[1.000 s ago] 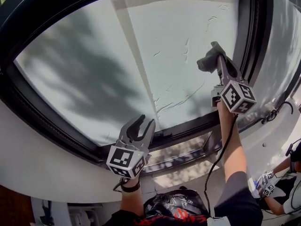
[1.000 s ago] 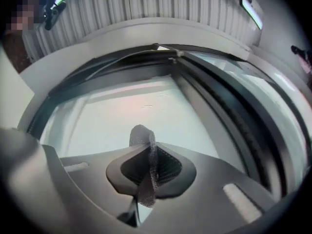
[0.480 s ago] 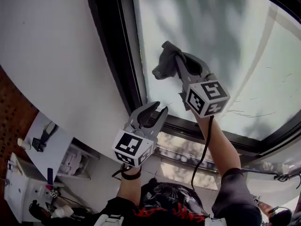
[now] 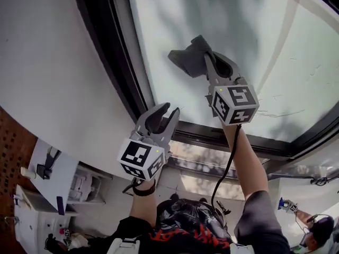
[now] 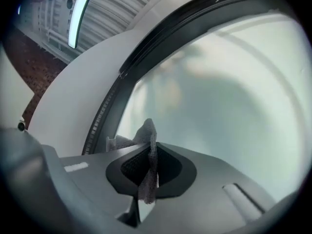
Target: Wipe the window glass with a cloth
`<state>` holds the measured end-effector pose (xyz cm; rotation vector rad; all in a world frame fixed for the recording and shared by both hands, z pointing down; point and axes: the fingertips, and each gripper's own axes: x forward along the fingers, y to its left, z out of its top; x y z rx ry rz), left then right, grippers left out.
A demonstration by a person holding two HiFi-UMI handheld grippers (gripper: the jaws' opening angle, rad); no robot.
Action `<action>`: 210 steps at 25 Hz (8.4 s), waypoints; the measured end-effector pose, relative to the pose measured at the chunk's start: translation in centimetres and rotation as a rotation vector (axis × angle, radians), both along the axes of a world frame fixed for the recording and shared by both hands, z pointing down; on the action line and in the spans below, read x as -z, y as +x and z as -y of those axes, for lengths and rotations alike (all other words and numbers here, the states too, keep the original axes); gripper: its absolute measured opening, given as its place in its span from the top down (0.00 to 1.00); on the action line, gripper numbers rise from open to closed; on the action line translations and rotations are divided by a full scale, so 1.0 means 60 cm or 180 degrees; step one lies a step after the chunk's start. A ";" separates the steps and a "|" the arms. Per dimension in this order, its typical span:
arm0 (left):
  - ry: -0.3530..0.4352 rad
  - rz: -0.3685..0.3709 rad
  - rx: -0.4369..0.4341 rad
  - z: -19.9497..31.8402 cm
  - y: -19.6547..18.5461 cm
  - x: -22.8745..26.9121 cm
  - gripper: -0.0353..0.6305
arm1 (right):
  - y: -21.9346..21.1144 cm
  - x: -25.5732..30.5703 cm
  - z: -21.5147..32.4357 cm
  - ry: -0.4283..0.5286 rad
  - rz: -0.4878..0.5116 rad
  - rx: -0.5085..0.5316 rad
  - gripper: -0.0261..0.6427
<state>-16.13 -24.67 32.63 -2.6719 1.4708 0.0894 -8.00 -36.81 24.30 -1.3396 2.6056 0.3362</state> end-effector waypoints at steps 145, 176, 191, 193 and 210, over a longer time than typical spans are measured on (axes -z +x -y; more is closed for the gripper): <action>-0.0382 0.0045 -0.0860 -0.021 0.164 -0.074 0.83 | 0.248 -0.207 -0.030 -0.0252 0.0050 -0.0531 0.94; -0.0283 0.0045 -0.0093 -0.062 0.017 -0.066 0.93 | -0.216 -0.271 -0.055 -0.0398 -0.0210 0.1076 0.94; -0.0386 0.0118 -0.1203 -0.014 0.202 -0.080 0.84 | 0.260 -0.272 -0.037 -0.0494 0.0338 -0.0666 0.94; -0.0315 0.0107 -0.1464 -0.022 0.263 -0.069 0.82 | 0.403 -0.278 -0.055 -0.0537 0.0536 -0.1199 0.94; -0.0104 0.0117 -0.1770 -0.061 0.362 -0.056 0.80 | 0.500 -0.322 -0.110 -0.0478 0.0663 -0.1619 0.93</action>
